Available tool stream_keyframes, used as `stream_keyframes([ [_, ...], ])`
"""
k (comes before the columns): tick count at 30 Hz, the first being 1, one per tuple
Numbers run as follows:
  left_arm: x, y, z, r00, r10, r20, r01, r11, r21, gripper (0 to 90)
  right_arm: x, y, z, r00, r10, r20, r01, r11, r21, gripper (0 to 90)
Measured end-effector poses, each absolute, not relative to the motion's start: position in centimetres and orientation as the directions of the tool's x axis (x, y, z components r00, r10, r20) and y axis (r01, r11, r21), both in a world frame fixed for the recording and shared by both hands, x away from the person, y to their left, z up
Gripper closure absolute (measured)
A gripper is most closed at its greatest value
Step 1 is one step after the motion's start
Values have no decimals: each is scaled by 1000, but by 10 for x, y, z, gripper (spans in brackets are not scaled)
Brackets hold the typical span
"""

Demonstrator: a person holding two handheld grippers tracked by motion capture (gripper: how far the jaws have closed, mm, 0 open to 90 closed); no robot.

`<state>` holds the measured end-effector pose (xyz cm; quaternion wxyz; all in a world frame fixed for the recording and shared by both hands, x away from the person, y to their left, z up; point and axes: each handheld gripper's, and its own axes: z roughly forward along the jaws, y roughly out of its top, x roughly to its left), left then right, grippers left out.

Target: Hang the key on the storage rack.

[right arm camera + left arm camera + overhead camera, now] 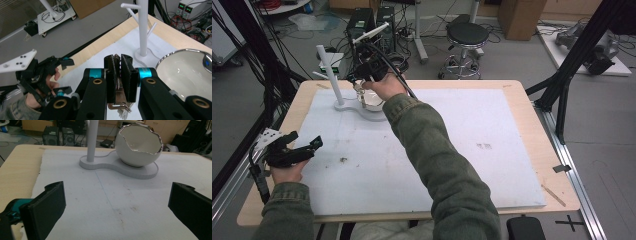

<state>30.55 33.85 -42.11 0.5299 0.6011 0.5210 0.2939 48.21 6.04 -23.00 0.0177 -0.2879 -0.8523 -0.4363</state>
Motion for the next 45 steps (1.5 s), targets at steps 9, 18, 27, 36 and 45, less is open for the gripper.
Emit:
stream_keyframes([
  [9,306,338,-422,286,937,-202,315,107,943,17,495,78,-227,-829,483,281,511,453,731,829],
  [18,307,339,-422,290,935,-206,317,110,942,17,504,101,-222,-836,480,267,500,466,729,830],
  [27,308,338,-423,298,931,-209,322,109,941,17,510,127,-213,-851,463,247,478,489,730,829],
  [36,309,339,-423,298,930,-213,321,113,940,17,517,148,-210,-856,455,245,472,495,730,829],
  [45,309,339,-423,298,930,-213,321,112,940,17,530,160,-216,-853,457,253,475,475,741,829],
])
